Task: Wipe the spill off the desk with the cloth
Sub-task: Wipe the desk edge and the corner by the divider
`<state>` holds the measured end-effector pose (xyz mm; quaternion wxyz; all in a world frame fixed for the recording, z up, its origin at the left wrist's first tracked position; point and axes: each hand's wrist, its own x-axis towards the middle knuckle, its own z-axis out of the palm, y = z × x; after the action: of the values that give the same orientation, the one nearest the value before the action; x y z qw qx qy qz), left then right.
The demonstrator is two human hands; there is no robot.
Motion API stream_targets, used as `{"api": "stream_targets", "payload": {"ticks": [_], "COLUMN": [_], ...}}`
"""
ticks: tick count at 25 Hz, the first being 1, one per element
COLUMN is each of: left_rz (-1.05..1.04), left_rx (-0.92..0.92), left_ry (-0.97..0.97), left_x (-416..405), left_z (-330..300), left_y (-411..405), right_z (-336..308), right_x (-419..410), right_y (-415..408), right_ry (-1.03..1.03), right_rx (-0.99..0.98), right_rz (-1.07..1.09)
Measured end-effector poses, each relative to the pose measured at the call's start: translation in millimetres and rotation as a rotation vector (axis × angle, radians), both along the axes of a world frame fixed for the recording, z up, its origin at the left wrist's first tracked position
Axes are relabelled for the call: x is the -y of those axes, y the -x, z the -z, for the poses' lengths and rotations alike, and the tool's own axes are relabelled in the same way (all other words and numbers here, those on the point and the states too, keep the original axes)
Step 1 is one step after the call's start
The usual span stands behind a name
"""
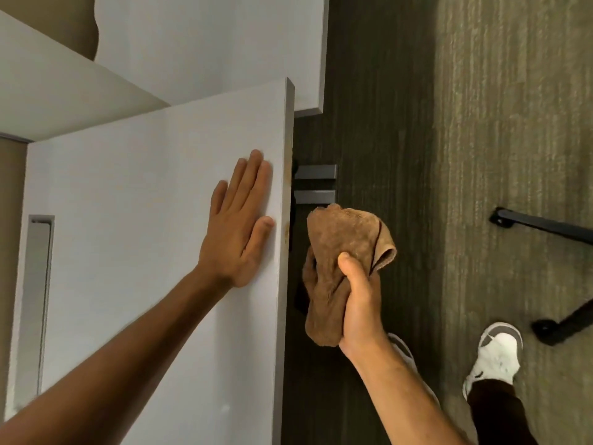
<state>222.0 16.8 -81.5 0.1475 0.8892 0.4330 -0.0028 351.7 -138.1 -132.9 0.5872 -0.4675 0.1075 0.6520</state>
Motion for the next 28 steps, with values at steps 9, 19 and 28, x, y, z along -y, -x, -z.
{"api": "stream_targets", "payload": {"ticks": [9, 19, 28], "left_rz": [0.004, -0.011, -0.011], "left_rx": [0.037, 0.005, 0.003], "left_ry": [0.007, 0.015, -0.013], "left_x": [2, 4, 4], "left_z": [-1, -4, -4], "left_y": [-2, -6, -5], "right_z": [-20, -16, 10], "right_x": [-21, 13, 34], "right_y": [49, 61, 47], "right_ry": [-0.379, -0.417, -0.199], "right_rx": [0.603, 0.588, 0.424], "right_rz": [-0.305, -0.281, -0.082]}}
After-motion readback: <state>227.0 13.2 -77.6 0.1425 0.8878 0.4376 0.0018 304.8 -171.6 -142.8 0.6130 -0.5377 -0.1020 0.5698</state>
